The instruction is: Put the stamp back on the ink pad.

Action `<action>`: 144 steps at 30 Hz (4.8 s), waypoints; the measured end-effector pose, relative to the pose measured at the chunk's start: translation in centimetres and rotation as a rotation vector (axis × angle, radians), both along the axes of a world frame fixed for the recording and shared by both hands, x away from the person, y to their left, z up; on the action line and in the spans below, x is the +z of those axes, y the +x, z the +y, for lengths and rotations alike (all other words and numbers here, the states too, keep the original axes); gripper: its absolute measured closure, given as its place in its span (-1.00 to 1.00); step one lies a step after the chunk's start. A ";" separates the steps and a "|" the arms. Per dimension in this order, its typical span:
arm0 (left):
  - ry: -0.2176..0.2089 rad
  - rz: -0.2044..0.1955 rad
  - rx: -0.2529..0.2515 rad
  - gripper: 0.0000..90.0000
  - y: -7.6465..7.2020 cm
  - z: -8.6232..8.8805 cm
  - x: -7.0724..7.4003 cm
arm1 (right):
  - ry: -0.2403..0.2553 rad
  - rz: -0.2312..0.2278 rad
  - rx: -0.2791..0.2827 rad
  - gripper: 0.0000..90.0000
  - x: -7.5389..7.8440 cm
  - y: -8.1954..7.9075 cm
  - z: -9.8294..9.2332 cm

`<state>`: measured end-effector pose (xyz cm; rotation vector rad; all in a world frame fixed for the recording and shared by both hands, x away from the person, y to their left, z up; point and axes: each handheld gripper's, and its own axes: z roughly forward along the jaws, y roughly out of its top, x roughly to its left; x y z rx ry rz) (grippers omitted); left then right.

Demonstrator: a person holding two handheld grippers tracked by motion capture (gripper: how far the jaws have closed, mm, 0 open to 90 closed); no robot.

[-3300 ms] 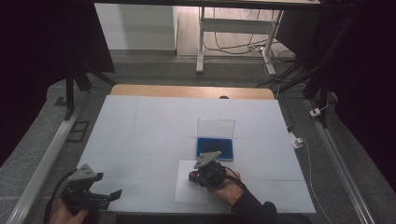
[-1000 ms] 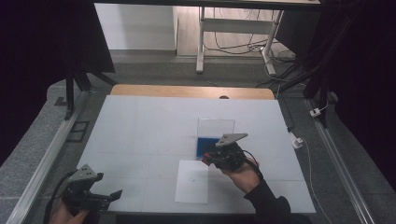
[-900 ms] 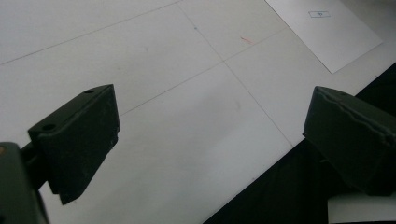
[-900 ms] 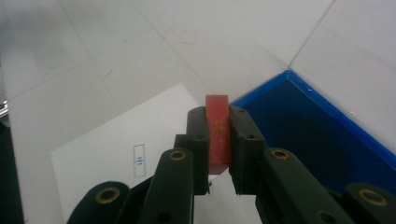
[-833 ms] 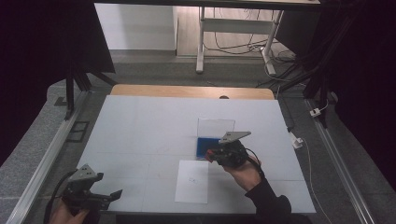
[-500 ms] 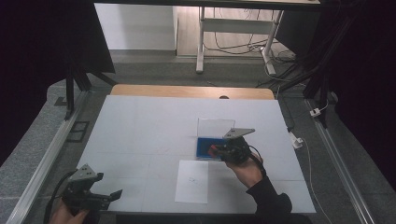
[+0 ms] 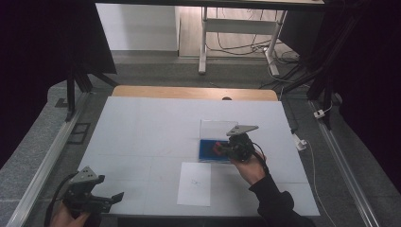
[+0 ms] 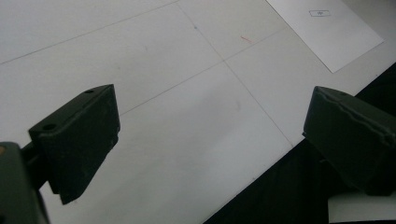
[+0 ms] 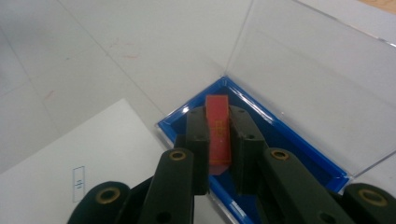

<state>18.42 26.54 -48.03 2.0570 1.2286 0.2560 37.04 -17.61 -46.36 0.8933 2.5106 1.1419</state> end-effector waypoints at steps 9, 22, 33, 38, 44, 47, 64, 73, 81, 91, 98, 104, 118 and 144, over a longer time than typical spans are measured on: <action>0.002 0.001 -0.001 -0.91 0.0 0.0 0.0 | -0.017 -0.016 -0.019 0.76 -0.5 1.0 -0.1; 0.003 0.002 -0.002 -0.91 0.0 -0.1 0.0 | -0.055 -0.022 -0.023 0.76 -1.4 2.3 0.2; 0.004 0.001 -0.002 -0.90 0.0 -0.1 0.0 | -0.122 -0.012 -0.003 0.76 -2.5 2.4 1.0; 0.005 0.001 -0.002 -0.90 0.0 -0.1 0.0 | -0.131 -0.014 -0.009 0.76 -2.7 2.5 1.2; 0.005 0.001 -0.002 -0.90 0.0 -0.1 0.0 | -0.131 -0.014 -0.010 0.76 -2.7 2.4 1.2; 0.004 0.000 -0.003 -0.90 0.0 -0.1 0.0 | -0.120 -0.019 -0.007 0.69 -2.7 2.4 1.1; 0.004 -0.001 -0.007 -0.90 0.0 -0.1 0.0 | -0.023 -0.012 -0.025 0.19 -1.3 2.0 0.2; 0.003 -0.003 -0.007 -0.90 0.0 0.0 0.0 | 0.005 0.005 -0.038 -0.17 -0.7 1.3 -0.1; 0.002 -0.005 -0.006 -0.90 -0.1 0.0 0.0 | 0.049 0.008 -0.027 -0.45 -0.3 0.5 -0.4; 0.001 -0.005 -0.007 -0.90 -0.1 0.0 0.0 | 0.052 0.021 -0.029 -0.65 -0.1 -0.5 -0.5; -0.004 -0.007 -0.006 -0.91 -0.1 0.0 0.0 | 0.052 0.046 -0.035 -0.82 -0.3 -1.0 -0.4; -0.006 -0.008 -0.006 -0.91 -0.1 0.1 0.0 | 0.037 0.064 -0.026 -0.87 0.0 -1.5 -0.6; -0.004 -0.006 -0.005 -0.91 0.0 0.0 0.0 | -0.031 0.016 -0.016 -1.00 0.5 -3.8 -1.3; -0.001 -0.004 -0.004 -0.91 0.0 0.0 0.0 | -0.012 -0.014 -0.080 -1.00 1.5 -8.6 -6.0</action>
